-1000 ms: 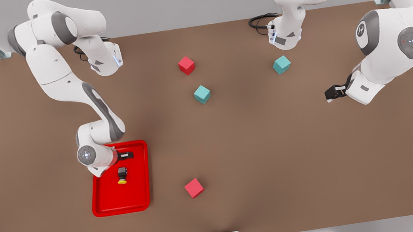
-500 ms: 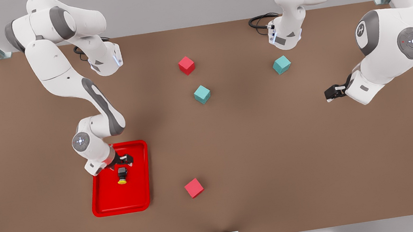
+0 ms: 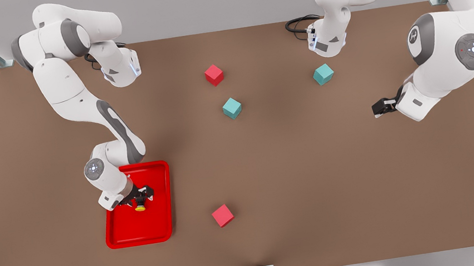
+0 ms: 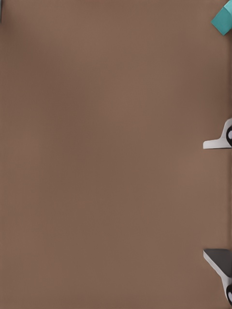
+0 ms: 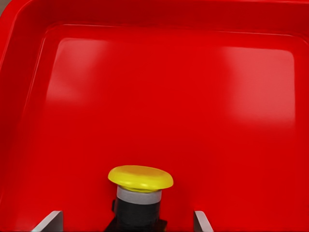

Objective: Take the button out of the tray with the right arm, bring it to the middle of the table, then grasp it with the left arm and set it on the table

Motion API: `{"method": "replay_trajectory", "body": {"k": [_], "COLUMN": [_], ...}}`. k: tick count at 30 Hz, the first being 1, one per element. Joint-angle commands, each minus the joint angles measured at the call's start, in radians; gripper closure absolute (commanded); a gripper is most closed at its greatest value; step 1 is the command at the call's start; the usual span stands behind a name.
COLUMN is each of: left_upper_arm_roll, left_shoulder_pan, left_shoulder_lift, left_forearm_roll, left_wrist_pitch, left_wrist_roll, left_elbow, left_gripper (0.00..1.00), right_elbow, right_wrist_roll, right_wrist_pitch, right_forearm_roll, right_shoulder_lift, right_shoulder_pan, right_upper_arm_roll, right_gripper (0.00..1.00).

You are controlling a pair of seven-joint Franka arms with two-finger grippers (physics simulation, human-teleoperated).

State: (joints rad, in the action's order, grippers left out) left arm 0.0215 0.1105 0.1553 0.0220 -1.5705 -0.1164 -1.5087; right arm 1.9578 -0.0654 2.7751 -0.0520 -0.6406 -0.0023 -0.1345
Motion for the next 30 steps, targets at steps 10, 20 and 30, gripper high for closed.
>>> {"method": "replay_trajectory", "body": {"k": [10, 20, 30], "left_upper_arm_roll": [0.0, 0.0, 0.0], "left_shoulder_pan": [0.0, 0.0, 0.0], "left_shoulder_lift": [0.0, 0.0, -0.002], "left_forearm_roll": [-0.001, -0.001, -0.001], "left_wrist_pitch": [0.001, 0.001, 0.001], "left_wrist_roll": [-0.002, -0.003, -0.003], "left_elbow": [-0.001, 0.001, 0.001], "left_gripper": [0.0, 0.0, 0.0], "right_elbow": [0.013, 0.0, -0.163], "right_wrist_roll": [-0.077, -0.116, -0.145], "right_wrist_pitch": [-0.055, -0.054, -0.289], "right_forearm_roll": [-0.002, -0.003, -0.002], "right_shoulder_lift": [0.006, 0.006, 0.029], "right_shoulder_pan": [-0.002, -0.001, 0.027], "right_upper_arm_roll": [-0.001, -0.001, -0.008], "right_gripper": [0.0, 0.56, 0.56]}}
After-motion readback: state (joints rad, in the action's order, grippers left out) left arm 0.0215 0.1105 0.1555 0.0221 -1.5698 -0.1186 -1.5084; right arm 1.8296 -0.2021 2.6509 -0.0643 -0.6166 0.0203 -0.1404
